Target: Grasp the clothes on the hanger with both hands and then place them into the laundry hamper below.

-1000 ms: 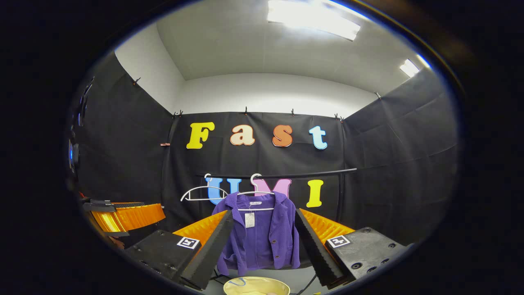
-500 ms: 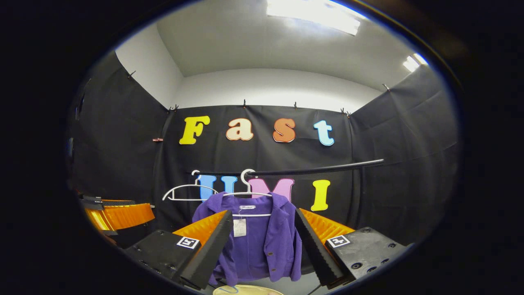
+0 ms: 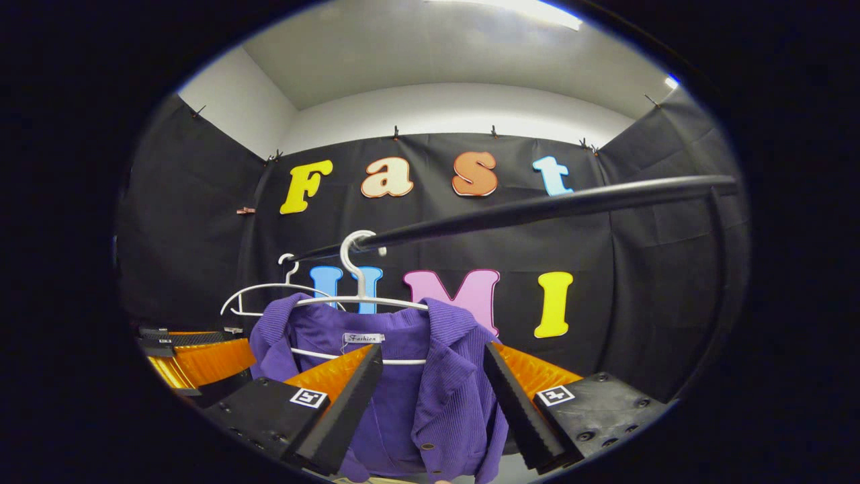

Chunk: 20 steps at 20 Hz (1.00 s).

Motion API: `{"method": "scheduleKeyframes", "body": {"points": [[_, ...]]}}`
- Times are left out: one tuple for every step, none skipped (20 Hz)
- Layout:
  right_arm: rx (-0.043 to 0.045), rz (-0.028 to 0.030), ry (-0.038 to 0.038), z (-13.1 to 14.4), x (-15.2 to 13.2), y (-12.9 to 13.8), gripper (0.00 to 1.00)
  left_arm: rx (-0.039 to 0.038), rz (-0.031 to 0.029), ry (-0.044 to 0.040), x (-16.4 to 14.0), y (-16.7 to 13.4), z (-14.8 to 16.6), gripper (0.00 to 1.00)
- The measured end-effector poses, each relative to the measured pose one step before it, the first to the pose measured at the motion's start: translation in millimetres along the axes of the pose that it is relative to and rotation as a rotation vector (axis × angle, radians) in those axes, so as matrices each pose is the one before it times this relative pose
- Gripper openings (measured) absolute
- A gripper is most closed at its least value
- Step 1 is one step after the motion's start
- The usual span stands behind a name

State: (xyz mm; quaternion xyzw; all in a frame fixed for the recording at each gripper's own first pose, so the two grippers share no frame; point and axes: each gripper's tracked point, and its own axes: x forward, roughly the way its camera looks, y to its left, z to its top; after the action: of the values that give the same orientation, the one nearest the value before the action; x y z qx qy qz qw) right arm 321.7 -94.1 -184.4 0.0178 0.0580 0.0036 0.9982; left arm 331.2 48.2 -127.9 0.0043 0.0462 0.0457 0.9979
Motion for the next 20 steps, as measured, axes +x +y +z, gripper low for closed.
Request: {"method": "scheduleKeyframes", "body": {"points": [[-0.00219, 0.0016, 0.01682, -9.05, 11.24, -2.93, 0.97, 0.00138, 0.01691, 0.00655, 10.13, 4.55, -6.04, 0.92], [-0.00184, 0.00273, 0.01796, -8.99, 9.59, -2.29, 0.97, 0.00284, 0.02259, -0.00418, 9.77, 4.04, -4.48, 0.92], [0.00021, 0.00067, 0.00995, -5.55, 10.27, -1.27, 0.97, 0.00919, 0.01852, -0.00603, 9.48, 3.7, -3.25, 0.93], [0.00252, 0.00343, 0.0081, -4.5, 9.68, -0.75, 0.97, 0.01153, 0.01424, 0.0013, 7.19, 2.88, -3.87, 0.92], [0.00155, 0.00854, 0.00758, -4.95, 8.12, 0.82, 0.97, 0.00928, 0.01518, 0.00695, 7.56, 2.49, -4.4, 0.92], [-0.00357, 0.0052, 0.00575, -4.38, 6.73, 0.43, 0.99, 0.00281, 0.01668, 0.00595, 5.8, 3.48, -6.43, 0.92], [-0.0071, 0.00104, 0.00374, -3.48, 6.63, -2.34, 0.99, -0.00083, 0.01214, 0.00505, 6.0, 2.14, -4.5, 0.92], [-0.00389, -0.00025, 0.00281, -3.53, 6.84, -0.66, 0.97, -0.00158, 0.00724, 0.00095, 6.12, 1.15, -1.46, 0.92], [0.00435, 0.00374, 0.00121, -1.94, 6.35, 1.31, 0.99, -0.00267, 0.00176, -0.00152, 5.49, -0.82, -1.82, 0.92], [0.00495, -0.00254, -0.00213, -1.35, 8.18, -1.21, 0.97, 0.00071, -0.00066, -0.00483, 4.71, 0.29, 0.5, 0.92], [-0.00441, -0.00736, -0.0101, 2.5, -0.48, -2.05, 0.97, 0.00466, 0.00242, -0.00654, 5.38, 1.48, 1.11, 0.92], [-0.00995, -0.00994, -0.01321, 0.51, 8.22, -3.37, 0.97, 0.00401, 0.00468, -0.00659, 4.46, 3.25, 0.31, 0.9], [-0.01422, -0.01865, -0.01304, 0.46, 0.71, -1.64, 0.97, -0.00086, 0.00359, -0.00268, 4.28, 2.57, -0.05, 0.89], [-0.0074, -0.01132, -0.01692, 1.48, 3.63, -1.85, 0.97, -0.00609, 0.00291, -0.00337, 4.38, 2.4, -0.69, 0.88], [0.00472, -0.00524, -0.01172, 0.25, 2.73, -0.61, 0.96, -0.00761, 0.00043, -0.00286, 3.61, 1.29, 0.49, 0.88], [0.01314, -0.00369, -0.00493, -1.56, -0.26, 0.21, 0.97, -0.00407, 0.00071, 0.00076, 3.97, 1.02, 0.51, 0.87], [0.01848, -0.00292, -0.00399, -3.7, 1.04, 1.65, 0.96, 0.00183, 0.00116, 0.00025, 3.27, 0.66, 0.0, 0.87], [0.01575, -0.00378, -0.00407, -2.74, 0.77, 0.5, 0.96, 0.00573, 0.00205, 0.00051, 3.13, 0.62, -0.15, 0.86], [0.00956, -0.00467, -0.01064, 0.58, 1.76, -1.14, 0.96, 0.00587, 0.00027, -0.00379, 2.2, 0.64, 0.42, 0.86], [-0.00437, -0.01058, -0.00959, -0.16, 3.05, -1.3, 0.97, 0.00471, -0.00117, -0.00476, 1.52, 0.56, 0.68, 0.86]]}}
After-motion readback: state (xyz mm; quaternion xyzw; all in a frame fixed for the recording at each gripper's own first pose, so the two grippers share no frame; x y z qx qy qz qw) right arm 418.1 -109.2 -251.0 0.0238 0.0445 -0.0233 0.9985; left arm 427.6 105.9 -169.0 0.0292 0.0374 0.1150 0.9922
